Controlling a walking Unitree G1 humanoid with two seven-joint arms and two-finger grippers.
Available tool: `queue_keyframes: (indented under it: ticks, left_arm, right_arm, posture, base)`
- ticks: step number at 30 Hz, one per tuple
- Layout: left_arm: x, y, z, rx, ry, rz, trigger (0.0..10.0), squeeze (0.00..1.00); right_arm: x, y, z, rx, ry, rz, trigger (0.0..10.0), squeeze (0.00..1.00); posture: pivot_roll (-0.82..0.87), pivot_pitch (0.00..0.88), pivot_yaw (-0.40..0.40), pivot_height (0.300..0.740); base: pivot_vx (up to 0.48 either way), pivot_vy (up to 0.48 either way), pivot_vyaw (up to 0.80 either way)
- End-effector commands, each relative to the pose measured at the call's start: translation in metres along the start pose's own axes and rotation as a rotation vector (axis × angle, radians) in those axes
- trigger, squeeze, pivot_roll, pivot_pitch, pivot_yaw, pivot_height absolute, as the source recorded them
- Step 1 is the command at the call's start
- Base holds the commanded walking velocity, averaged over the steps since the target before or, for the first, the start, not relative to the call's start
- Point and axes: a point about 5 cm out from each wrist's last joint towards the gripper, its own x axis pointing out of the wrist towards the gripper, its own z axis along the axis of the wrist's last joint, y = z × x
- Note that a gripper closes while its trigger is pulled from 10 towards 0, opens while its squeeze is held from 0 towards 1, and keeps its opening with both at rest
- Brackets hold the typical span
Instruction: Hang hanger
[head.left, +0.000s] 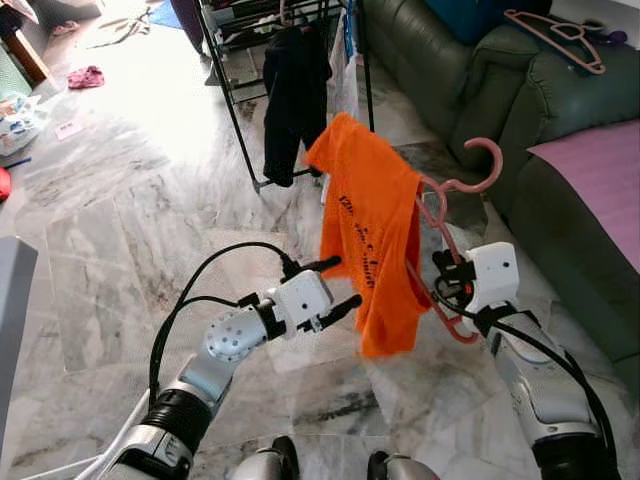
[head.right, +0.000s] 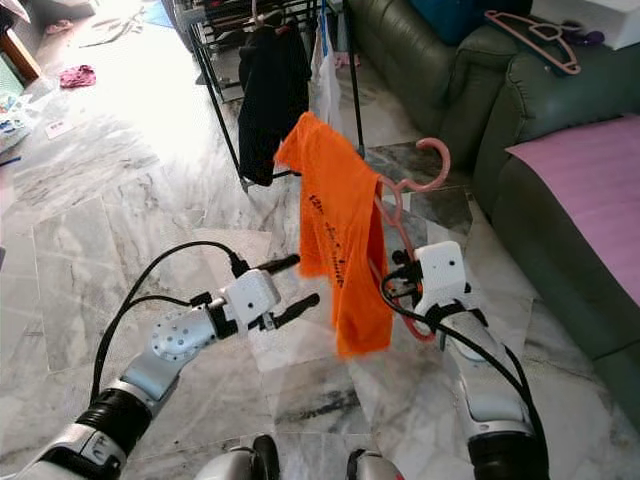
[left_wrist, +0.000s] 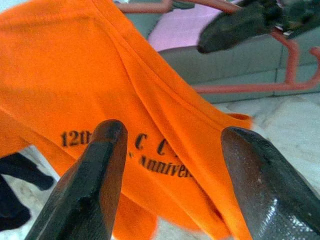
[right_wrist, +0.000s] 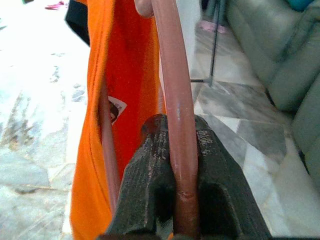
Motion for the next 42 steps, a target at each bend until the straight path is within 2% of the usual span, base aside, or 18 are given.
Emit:
queue_keyframes:
  ticks: [1, 3, 4, 8, 11, 16, 27, 38, 42]
  left_arm:
    - [-0.006, 0.008, -0.001, 0.041, 0.015, 0.019, 10.0, 1.00]
    - [-0.007, 0.010, -0.002, 0.054, 0.018, 0.020, 10.0, 1.00]
    - [-0.009, 0.015, -0.003, 0.077, 0.031, 0.029, 10.0, 1.00]
    - [-0.010, 0.023, -0.002, 0.091, 0.038, 0.045, 10.0, 1.00]
    - [-0.009, 0.026, -0.002, 0.102, 0.039, 0.057, 10.0, 1.00]
    - [-0.010, 0.027, -0.002, 0.121, 0.041, 0.069, 10.0, 1.00]
    - [-0.012, 0.036, 0.000, 0.159, 0.034, 0.109, 10.0, 1.00]
    - [0.000, 0.018, 0.009, 0.106, -0.034, 0.073, 10.0, 1.00]
    - [0.000, -0.001, 0.005, 0.025, -0.035, -0.031, 10.0, 1.00]
  right_arm:
    - [-0.004, 0.006, 0.006, -0.035, -0.047, 0.076, 10.0, 0.00]
    - [-0.006, 0.007, 0.004, -0.049, -0.043, 0.095, 10.0, 0.00]
    - [-0.010, 0.011, 0.002, -0.073, -0.046, 0.160, 10.0, 0.00]
    - [-0.018, 0.013, -0.002, -0.120, -0.014, 0.268, 10.0, 0.00]
    - [-0.023, 0.013, -0.003, -0.113, 0.001, 0.350, 10.0, 0.00]
    - [-0.030, 0.010, -0.005, -0.134, 0.012, 0.427, 10.0, 0.00]
    - [-0.035, 0.003, -0.009, -0.192, 0.056, 0.491, 10.0, 0.00]
    - [-0.026, -0.003, -0.013, -0.213, 0.054, 0.419, 10.0, 0.00]
    - [-0.017, -0.006, -0.008, -0.271, 0.027, 0.360, 10.0, 0.00]
  posture:
    - [-0.04, 0.226, 0.073, 0.740]
    - [-0.04, 0.226, 0.074, 0.740]
    - [-0.04, 0.228, 0.074, 0.740]
    - [-0.04, 0.231, 0.075, 0.740]
    - [-0.04, 0.231, 0.075, 0.740]
    - [-0.04, 0.231, 0.074, 0.740]
    - [-0.04, 0.227, 0.073, 0.740]
    - [-0.03, 0.225, 0.079, 0.740]
    - [-0.03, 0.227, 0.077, 0.740]
  base:
    - [0.000, 0.000, 0.00]
    - [0.000, 0.000, 0.00]
    - [0.000, 0.000, 0.00]
    - [0.000, 0.000, 0.00]
    - [0.000, 0.000, 0.00]
    - [0.000, 0.000, 0.00]
    - [0.000, 0.000, 0.00]
    - [0.000, 0.000, 0.00]
    - [0.000, 0.000, 0.00]
